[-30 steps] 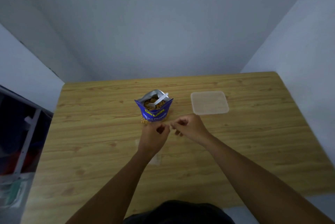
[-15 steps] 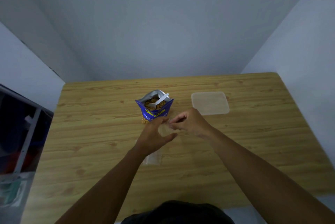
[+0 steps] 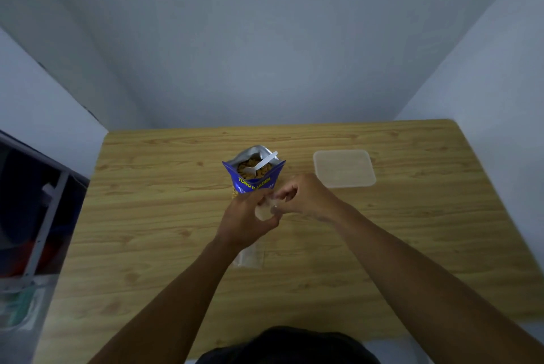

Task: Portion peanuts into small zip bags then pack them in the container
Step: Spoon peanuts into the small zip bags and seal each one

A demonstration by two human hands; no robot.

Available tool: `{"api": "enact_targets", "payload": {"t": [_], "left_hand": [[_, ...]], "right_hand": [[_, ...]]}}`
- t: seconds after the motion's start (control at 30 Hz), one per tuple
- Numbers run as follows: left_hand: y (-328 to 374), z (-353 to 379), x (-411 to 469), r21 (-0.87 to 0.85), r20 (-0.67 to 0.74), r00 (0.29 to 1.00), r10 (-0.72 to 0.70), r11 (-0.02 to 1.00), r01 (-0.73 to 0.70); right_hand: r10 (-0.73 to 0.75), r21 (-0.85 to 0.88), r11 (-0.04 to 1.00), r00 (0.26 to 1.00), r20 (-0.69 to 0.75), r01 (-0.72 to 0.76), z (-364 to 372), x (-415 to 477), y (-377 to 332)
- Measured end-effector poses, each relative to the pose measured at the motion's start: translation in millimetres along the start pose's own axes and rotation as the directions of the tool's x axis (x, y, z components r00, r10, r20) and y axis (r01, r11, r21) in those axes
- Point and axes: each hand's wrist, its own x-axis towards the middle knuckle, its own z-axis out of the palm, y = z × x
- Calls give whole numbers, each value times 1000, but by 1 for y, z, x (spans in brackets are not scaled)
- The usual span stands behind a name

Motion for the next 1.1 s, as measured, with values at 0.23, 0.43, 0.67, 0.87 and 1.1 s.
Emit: {"api": "enact_targets", "payload": {"t": [0.23, 0.43, 0.67, 0.87, 1.1], "left_hand": [[-13, -7, -3, -91, -17, 994, -105, 991, 103], [-26, -25, -5, -172, -143, 974, -173, 974, 148], [-40, -48, 10, -203, -243, 949, -199, 968, 151], [-51, -55, 20, -251, -214, 952, -221, 954, 165], [-54, -51, 23, -300, -190, 955, -228, 940, 165]], "right_hand": [[-8, -12, 1000, 987, -160, 7, 0, 11, -3], [121, 183, 982, 867, -484, -35, 5, 30, -9], [-23, 21, 999, 887, -462, 37, 24, 61, -24], [-83, -103, 994, 872, -483, 38, 16, 63, -28], [88, 27, 996, 888, -452, -85, 17, 61, -25]]}}
